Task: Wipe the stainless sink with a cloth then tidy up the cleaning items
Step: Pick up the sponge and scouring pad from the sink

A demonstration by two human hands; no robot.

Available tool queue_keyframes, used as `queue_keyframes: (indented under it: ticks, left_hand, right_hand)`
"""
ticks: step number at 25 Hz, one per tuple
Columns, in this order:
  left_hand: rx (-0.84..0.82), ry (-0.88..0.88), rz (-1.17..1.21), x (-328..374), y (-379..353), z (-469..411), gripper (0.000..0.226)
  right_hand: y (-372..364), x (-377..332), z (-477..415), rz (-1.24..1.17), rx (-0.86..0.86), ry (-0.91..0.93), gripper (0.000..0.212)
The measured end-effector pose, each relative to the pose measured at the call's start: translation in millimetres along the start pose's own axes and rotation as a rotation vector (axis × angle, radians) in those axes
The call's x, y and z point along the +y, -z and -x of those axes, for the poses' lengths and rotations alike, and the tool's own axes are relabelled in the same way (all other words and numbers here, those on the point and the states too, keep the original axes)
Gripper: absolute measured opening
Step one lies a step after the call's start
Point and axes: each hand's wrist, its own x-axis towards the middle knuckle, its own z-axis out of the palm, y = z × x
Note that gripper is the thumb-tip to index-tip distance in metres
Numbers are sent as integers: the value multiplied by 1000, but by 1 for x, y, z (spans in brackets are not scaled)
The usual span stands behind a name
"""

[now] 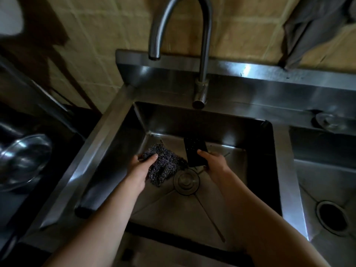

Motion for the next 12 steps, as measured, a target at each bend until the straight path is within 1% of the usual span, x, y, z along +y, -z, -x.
queue_keyframes:
  ticks: [3, 6, 9, 12]
  left_hand:
    - [17, -30, 77, 14, 16, 26, 49]
    - [21, -47, 134, 24, 39, 53, 49]
    - [-14, -36, 239, 39, 63, 79, 47]
    - [18, -100, 301, 54, 90, 108, 41]
  right_hand:
    - [-5, -8, 26, -18, -28, -3, 14]
    - [-14, -16, 54, 41, -22, 19, 18]
    - [-26, -32, 80, 12, -57, 23, 22]
    - [-43, -47, 113, 82, -77, 57, 21]
